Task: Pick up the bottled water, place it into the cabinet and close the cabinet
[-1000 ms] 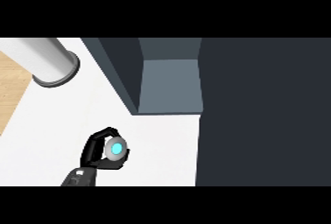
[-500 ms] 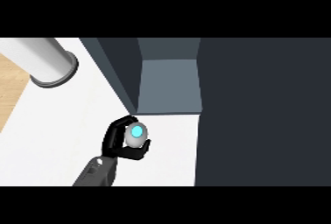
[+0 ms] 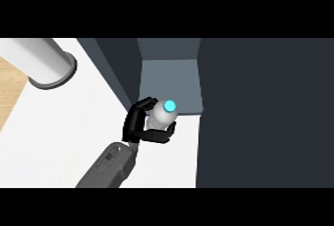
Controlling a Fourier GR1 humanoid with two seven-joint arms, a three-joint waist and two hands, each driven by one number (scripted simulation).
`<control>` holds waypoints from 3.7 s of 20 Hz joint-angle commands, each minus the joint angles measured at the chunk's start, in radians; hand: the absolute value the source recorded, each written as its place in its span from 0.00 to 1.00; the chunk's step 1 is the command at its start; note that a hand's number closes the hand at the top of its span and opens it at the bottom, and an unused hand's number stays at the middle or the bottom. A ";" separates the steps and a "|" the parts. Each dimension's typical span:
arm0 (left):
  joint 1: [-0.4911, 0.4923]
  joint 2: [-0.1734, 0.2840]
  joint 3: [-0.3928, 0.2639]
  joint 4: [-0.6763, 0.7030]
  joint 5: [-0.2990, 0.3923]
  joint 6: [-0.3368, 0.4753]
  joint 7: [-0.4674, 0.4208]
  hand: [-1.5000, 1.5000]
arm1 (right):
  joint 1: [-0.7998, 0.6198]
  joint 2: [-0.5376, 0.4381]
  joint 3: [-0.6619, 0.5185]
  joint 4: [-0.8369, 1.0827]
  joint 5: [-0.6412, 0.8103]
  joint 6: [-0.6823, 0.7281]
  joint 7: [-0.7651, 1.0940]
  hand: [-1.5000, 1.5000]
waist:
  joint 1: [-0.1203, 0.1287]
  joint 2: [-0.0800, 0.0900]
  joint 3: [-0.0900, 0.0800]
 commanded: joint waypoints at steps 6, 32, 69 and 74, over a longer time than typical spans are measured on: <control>-0.266 -0.001 -0.106 0.075 0.144 0.255 0.168 1.00 | 0.070 -0.031 -0.067 -0.127 -0.102 0.032 0.000 0.00 | -0.030 0.005 0.000; -0.740 0.021 0.001 0.735 0.088 0.552 0.171 0.00 | 0.037 -0.032 -0.150 -0.034 -0.130 0.127 -0.085 0.00 | -0.054 0.029 0.000; -0.020 0.003 -0.322 -0.260 0.438 0.054 -0.019 0.00 | 0.140 0.012 -0.004 -0.163 0.036 0.059 -0.034 0.00 | 0.043 -0.013 -0.001; 0.215 0.147 -0.364 -0.460 0.409 0.075 -0.085 0.00 | 0.139 0.001 0.021 -0.192 0.062 0.040 -0.028 0.00 | 0.061 -0.011 -0.002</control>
